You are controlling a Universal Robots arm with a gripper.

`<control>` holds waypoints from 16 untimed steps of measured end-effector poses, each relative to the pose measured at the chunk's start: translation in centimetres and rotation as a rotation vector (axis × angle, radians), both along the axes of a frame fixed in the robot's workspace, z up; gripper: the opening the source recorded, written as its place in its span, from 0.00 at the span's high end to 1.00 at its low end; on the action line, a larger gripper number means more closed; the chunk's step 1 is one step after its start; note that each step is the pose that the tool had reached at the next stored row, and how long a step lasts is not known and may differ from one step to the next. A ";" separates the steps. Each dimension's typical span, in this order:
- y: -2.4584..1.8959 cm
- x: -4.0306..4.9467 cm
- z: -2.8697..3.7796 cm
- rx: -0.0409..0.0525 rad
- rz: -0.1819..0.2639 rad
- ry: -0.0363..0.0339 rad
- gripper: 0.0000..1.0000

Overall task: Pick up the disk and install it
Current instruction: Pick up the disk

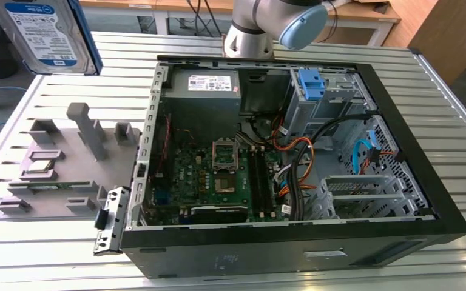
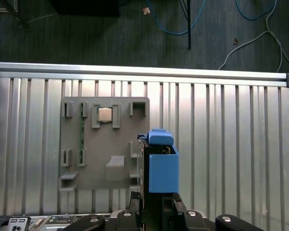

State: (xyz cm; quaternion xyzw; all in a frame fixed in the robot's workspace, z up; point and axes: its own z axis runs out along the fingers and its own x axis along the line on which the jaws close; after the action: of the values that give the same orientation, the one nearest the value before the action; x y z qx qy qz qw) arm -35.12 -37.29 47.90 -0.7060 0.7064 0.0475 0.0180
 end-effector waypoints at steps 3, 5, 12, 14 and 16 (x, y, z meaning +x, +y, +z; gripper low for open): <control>0.00 0.00 0.32 0.0000 0.000 0.0000 0.65; 0.00 0.09 0.32 0.0000 0.000 0.0001 0.65; -0.01 1.45 0.32 0.0000 0.000 0.0011 0.65; -0.02 1.97 0.32 0.0000 0.000 0.0016 0.65; -0.03 2.52 0.33 0.0000 0.000 0.0021 0.65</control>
State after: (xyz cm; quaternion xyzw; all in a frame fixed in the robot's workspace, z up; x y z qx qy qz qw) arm -32.60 -37.32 48.23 -0.7059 0.7065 0.0482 0.0173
